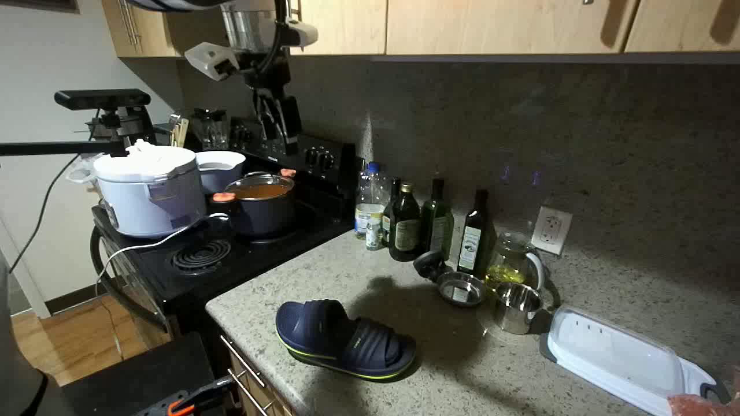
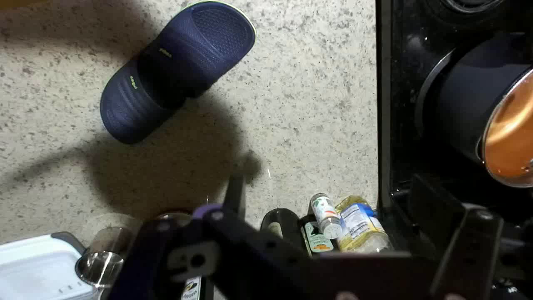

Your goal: Separate the slippers on the counter

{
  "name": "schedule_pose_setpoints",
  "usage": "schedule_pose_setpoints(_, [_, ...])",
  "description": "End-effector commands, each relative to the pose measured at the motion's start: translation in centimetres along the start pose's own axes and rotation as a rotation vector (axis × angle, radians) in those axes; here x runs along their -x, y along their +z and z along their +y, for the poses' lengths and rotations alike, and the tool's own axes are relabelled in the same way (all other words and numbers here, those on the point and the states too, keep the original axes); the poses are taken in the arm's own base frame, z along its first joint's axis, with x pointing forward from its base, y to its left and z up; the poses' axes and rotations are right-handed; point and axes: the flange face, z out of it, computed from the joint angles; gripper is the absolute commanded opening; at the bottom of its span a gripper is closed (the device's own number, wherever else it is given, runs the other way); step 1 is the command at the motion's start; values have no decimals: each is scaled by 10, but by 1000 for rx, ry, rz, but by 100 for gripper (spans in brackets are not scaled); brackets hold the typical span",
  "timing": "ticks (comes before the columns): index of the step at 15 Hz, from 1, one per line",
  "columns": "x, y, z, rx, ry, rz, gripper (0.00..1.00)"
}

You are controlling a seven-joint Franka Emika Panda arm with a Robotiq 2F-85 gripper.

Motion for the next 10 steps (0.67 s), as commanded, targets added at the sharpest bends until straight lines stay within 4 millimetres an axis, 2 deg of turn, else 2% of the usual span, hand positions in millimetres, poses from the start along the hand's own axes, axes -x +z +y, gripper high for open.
schedule_pose_setpoints(1, [0, 0, 0, 0, 0, -1, 100])
schedule_pose_setpoints(7, [0, 0, 0, 0, 0, -1, 100])
schedule_pose_setpoints(10, [-5, 14, -1, -5, -10, -56, 100])
